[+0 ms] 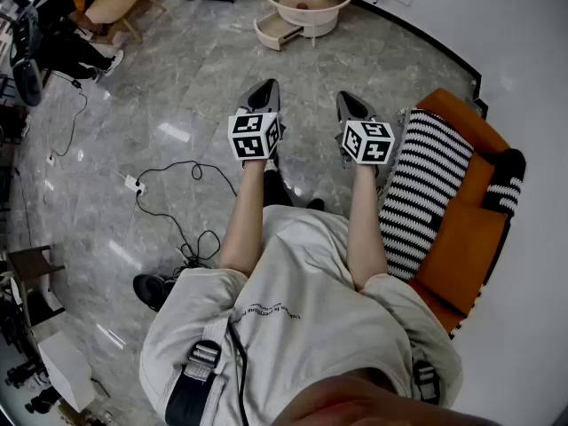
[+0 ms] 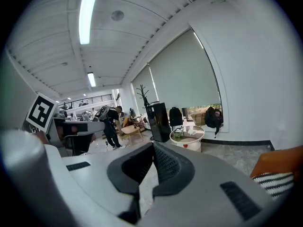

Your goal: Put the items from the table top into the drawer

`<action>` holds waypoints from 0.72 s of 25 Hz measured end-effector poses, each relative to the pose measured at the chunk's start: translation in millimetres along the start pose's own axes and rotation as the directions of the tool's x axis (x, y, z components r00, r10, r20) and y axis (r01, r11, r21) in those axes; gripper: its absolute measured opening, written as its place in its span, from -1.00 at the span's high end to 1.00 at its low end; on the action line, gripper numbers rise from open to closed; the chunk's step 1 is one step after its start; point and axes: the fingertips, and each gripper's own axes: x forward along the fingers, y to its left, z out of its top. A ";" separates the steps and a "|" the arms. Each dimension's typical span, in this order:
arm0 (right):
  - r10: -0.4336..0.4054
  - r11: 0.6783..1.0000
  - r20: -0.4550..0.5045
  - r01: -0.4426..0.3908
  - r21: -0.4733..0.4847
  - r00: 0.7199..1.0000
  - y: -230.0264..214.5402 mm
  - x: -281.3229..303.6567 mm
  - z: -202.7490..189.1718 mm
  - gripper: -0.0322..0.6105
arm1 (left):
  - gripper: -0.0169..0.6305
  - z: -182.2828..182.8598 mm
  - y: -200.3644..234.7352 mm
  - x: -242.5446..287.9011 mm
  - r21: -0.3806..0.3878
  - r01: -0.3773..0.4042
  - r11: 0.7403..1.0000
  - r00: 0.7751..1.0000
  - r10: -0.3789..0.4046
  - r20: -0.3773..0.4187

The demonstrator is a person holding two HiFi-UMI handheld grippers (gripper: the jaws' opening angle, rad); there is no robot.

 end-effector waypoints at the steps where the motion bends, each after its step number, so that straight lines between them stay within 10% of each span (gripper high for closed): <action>1: 0.003 1.000 -0.002 -0.003 0.000 1.000 0.1 0.0 -0.5 0.80 | 0.88 -0.6 0.7 -1.6 0.000 -0.005 1.000 1.000 0.005 -0.001; 18: 0.053 0.983 0.045 -0.060 0.172 0.998 -16.7 31.4 9.3 0.80 | 0.88 2.1 21.6 11.4 0.059 -0.007 0.998 0.999 0.010 -0.047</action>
